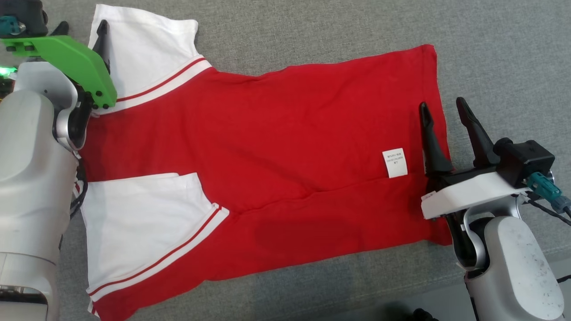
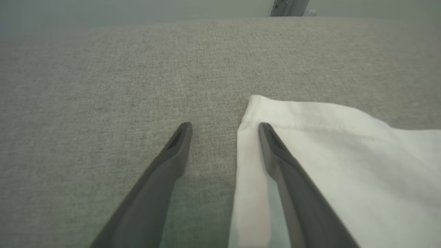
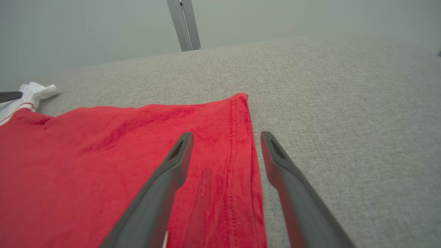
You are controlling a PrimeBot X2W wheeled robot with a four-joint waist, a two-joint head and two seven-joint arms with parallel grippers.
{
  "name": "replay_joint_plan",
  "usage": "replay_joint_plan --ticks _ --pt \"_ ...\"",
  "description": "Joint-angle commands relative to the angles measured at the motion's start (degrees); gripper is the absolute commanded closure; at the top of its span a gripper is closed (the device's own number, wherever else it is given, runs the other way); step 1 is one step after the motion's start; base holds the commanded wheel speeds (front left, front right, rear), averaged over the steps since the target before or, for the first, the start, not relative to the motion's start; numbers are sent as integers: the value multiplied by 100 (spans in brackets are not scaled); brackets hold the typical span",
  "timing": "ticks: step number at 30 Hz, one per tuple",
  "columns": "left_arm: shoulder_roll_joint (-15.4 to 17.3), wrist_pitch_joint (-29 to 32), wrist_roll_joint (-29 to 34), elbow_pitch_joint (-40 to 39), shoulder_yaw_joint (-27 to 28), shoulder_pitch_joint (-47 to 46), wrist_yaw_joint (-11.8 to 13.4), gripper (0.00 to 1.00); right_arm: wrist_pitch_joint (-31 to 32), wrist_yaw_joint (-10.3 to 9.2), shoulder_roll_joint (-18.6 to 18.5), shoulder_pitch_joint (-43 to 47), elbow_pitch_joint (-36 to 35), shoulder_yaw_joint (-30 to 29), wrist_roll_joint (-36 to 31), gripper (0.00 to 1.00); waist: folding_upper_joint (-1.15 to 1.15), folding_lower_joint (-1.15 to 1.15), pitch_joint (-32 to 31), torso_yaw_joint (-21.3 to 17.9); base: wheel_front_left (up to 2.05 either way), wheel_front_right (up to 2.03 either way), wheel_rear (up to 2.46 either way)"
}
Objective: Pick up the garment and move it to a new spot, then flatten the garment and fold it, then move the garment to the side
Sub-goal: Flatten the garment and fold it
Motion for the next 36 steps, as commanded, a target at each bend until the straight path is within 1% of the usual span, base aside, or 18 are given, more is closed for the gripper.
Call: replay_joint_plan --ticks 1,4,8,9,10,11,12,14,15,16,17,21,23,26,27,31,36 --pt "43 -11 83 109 -44 -30 -26 0 -14 -4 -9 -80 -47 11 -45 0 41 -1 45 -38 0 0 0" --pt "28 -91 154 305 -129 -151 -113 0 -16 -4 -8 -90 -91 11 -33 0 41 -1 65 -49 0 0 0" --pt "-118 -156 163 475 -276 -276 -256 0 -9 -4 -8 -97 -121 -8 -21 0 41 -1 73 -47 0 0 0" --pt "-160 -176 178 516 -315 -307 -290 5 2 -4 -7 -113 -120 -9 -16 0 41 -1 72 -48 0 0 0" --pt "-202 -196 171 549 -341 -327 -314 13 9 -4 -8 -129 -117 -12 -14 0 41 -1 69 -49 0 0 0" --pt "-233 -186 174 586 -369 -349 -336 25 8 -4 -8 -144 -118 -15 -16 0 41 -1 65 -51 0 0 0" --pt "-257 -191 181 630 -402 -369 -364 42 7 -4 -8 -151 -118 -16 -12 0 41 -1 61 -53 0 0 0" --pt "-286 -215 172 719 -442 -390 -391 62 8 -4 -8 -175 -115 -14 0 0 41 -1 58 -58 0 0 0" --pt "-296 -226 179 760 -466 -405 -411 73 7 -4 -8 -197 -111 -11 9 0 41 -1 56 -62 0 0 0" --pt "-306 -246 179 795 -482 -418 -426 88 6 -4 -8 -212 -101 -7 14 0 41 -1 52 -63 0 0 0" --pt "-317 -258 169 831 -492 -433 -430 100 10 -4 -8 -220 -99 -5 19 0 41 -1 47 -63 0 0 0" --pt "-334 -437 168 928 -533 -477 -473 100 61 -4 -29 -340 -44 0 -73 0 41 -1 4 -44 0 0 0" --pt "-362 -589 137 932 -538 -478 -481 100 150 -4 -124 -442 9 31 -139 0 41 -1 -43 -8 0 0 0" --pt "-387 -808 73 890 -538 -434 -520 100 395 -4 -382 -685 132 86 -245 0 41 -1 -123 68 0 0 0" --pt "-387 -808 73 890 -538 -434 -520 100 395 -4 -382 -685 132 86 -245 0 41 -1 -123 68 0 0 0" --pt "-421 -1076 -4 755 -560 -283 -567 100 942 -4 -838 -1080 439 239 -225 0 41 -1 -224 197 0 0 0" --pt "-403 -1376 -159 420 -596 -31 -600 100 1507 -4 -1330 -1558 920 476 10 0 41 -1 -311 386 0 0 0"
